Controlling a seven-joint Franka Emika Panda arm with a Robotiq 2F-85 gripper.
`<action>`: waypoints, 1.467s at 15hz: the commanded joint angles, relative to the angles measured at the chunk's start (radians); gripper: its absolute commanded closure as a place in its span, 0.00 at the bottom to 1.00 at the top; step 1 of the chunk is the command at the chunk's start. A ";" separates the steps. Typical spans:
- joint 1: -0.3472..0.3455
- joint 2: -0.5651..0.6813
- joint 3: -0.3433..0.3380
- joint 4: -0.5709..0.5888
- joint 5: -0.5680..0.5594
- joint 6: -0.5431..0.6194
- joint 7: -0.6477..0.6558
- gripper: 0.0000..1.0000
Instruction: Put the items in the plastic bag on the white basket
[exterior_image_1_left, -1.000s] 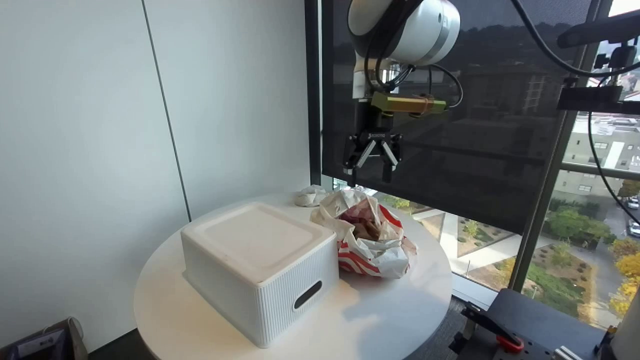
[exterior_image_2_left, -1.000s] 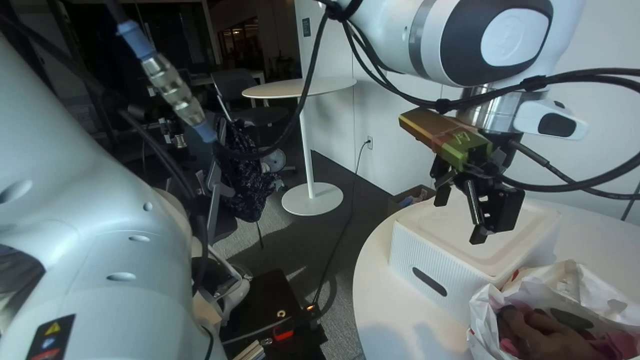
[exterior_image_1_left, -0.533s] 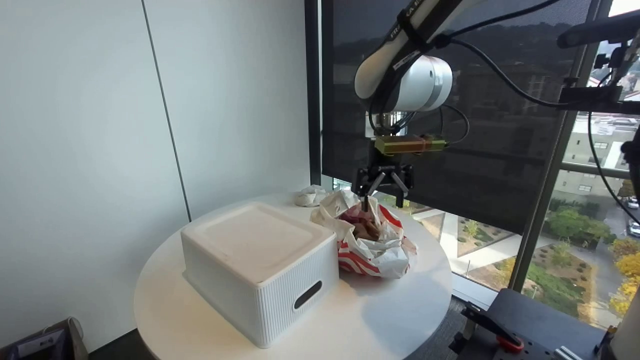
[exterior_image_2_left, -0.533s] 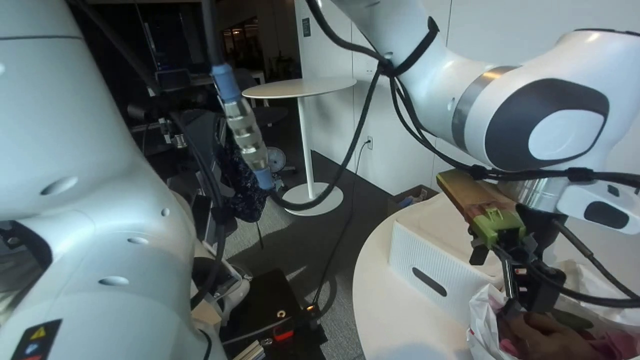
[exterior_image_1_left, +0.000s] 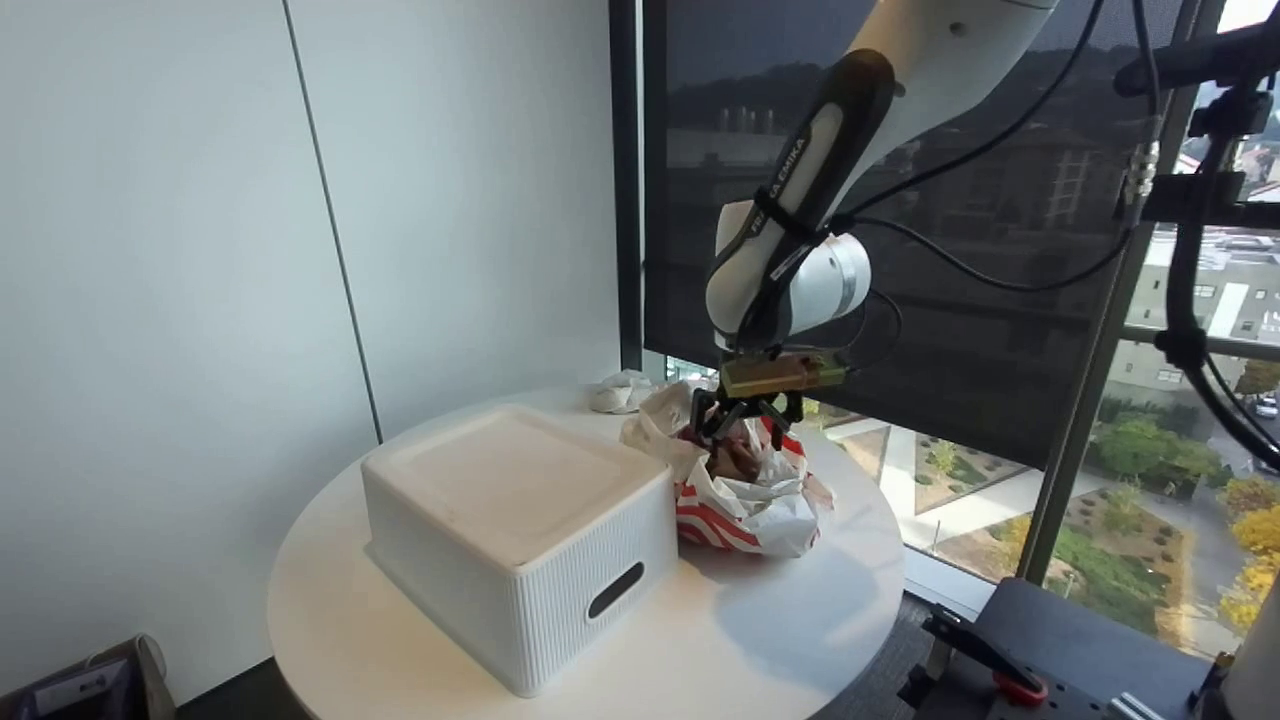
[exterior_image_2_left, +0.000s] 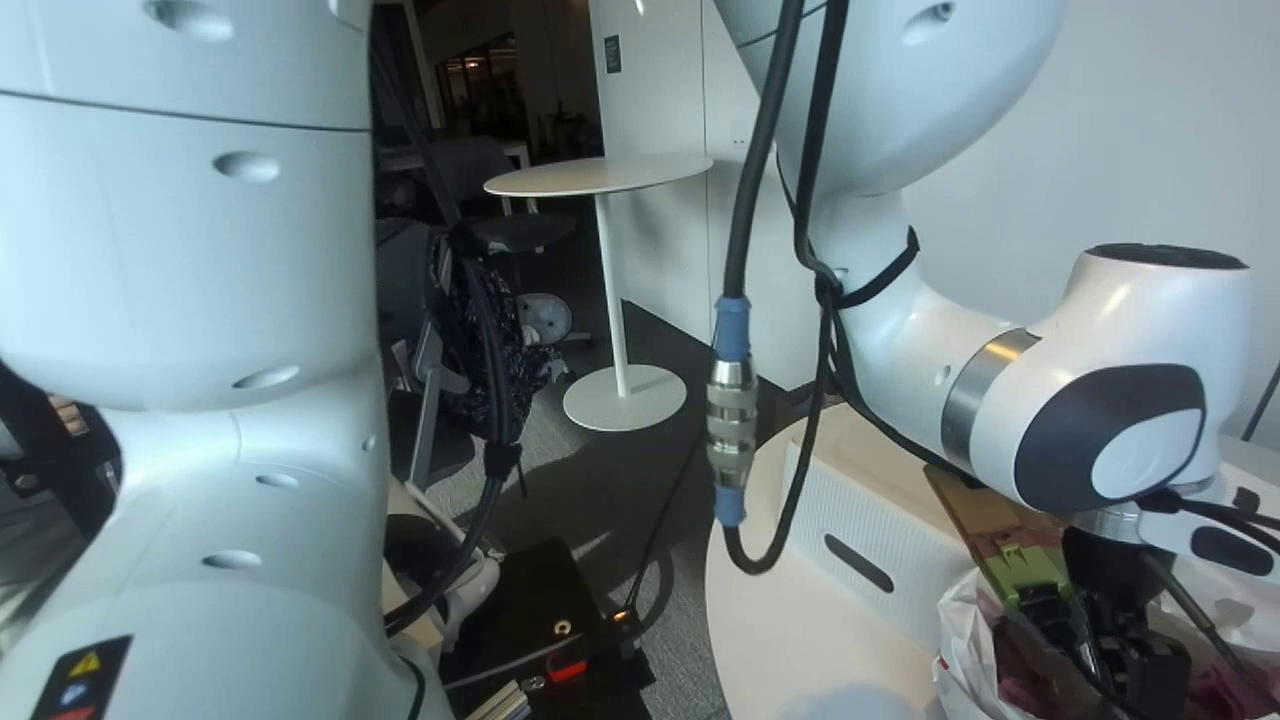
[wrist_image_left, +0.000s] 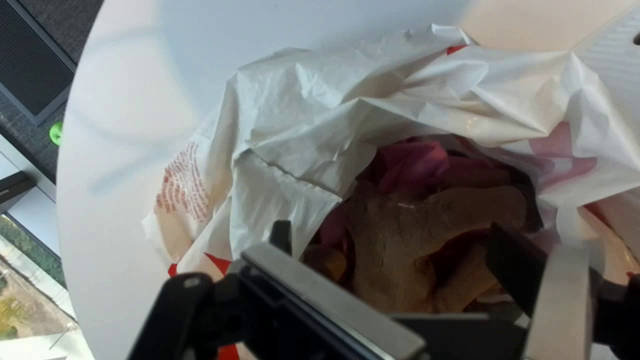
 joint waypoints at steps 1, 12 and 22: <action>0.115 0.119 -0.146 0.097 -0.175 0.134 0.170 0.00; 0.199 0.293 -0.207 0.182 -0.005 0.139 0.201 0.00; 0.266 0.366 -0.224 0.207 0.019 0.204 0.234 0.00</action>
